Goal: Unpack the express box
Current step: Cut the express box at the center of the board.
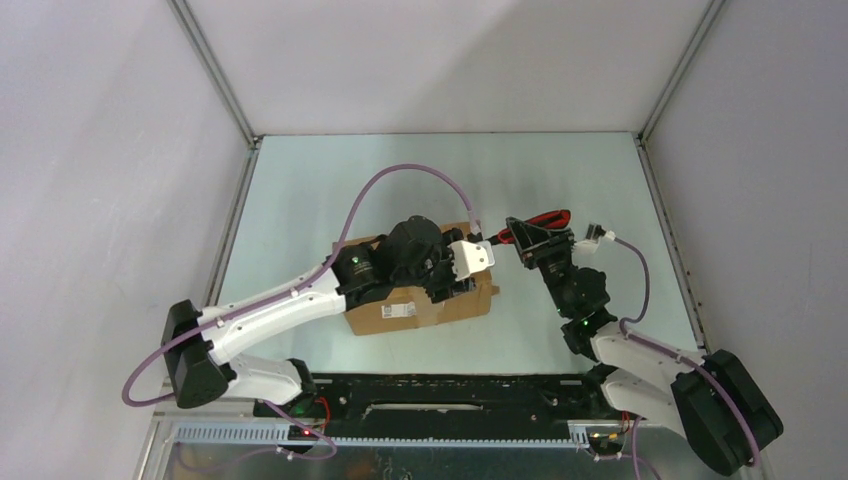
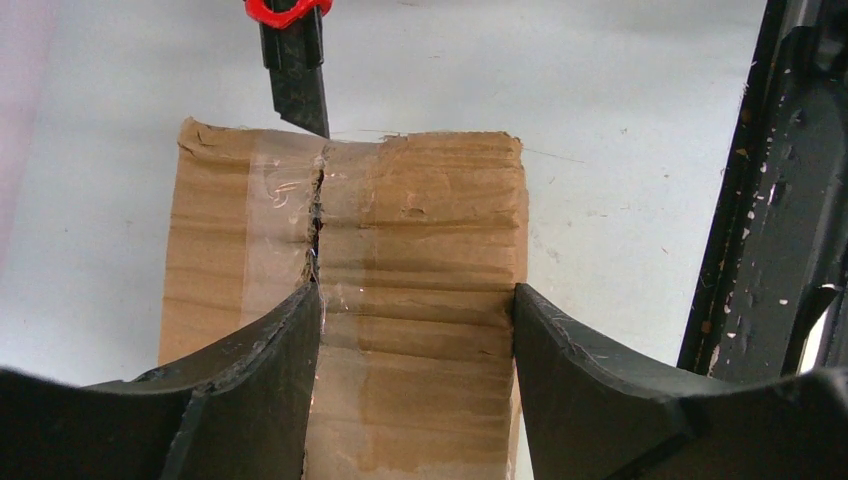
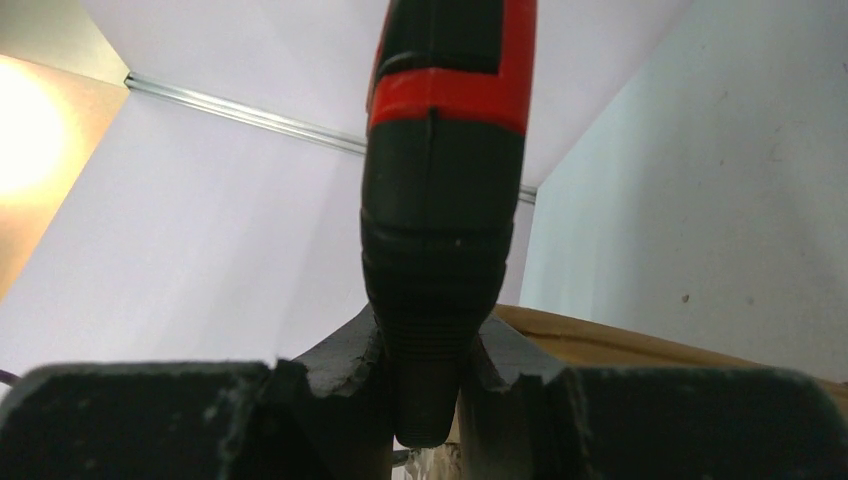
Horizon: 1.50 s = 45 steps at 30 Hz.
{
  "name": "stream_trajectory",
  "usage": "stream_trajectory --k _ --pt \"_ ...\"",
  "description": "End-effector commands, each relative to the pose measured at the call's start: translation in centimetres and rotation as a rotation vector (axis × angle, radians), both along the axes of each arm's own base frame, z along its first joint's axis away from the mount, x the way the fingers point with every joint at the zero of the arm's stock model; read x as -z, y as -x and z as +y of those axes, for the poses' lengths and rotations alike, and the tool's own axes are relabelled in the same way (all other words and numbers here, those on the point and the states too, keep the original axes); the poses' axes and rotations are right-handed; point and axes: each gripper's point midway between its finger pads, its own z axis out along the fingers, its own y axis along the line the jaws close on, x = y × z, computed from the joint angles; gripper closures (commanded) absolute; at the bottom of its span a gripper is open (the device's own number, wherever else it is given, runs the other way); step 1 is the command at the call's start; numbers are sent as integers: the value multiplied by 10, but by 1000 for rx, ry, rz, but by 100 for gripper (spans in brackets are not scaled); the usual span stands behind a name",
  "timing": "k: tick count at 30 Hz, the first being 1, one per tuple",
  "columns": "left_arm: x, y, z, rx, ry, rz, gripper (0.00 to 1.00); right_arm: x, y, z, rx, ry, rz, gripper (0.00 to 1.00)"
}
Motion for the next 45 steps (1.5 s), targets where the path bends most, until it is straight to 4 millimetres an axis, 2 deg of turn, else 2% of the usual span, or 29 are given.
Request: stream_trajectory --k 1,5,10,24,31,38,43,45 --pt "-16 -5 1 -15 53 -71 49 -20 2 -14 72 -21 -72 100" --pt "-16 -5 1 -14 56 -81 50 -17 3 -11 57 0 -86 100" --pt "-18 -6 2 -19 62 -97 52 -2 -1 -7 46 5 -61 100" --pt "-16 -8 2 -17 56 -124 56 -11 10 9 -70 -42 -103 100" --pt "-17 -10 2 -15 65 -147 58 1 18 17 -149 -21 -50 100" --pt "-26 -31 6 -116 66 -218 62 9 33 29 -245 24 -13 100" --pt "-25 -43 10 -195 49 -232 65 20 40 22 -244 55 33 100" --pt "-21 -46 13 -221 35 -229 66 19 43 18 -245 63 36 100"
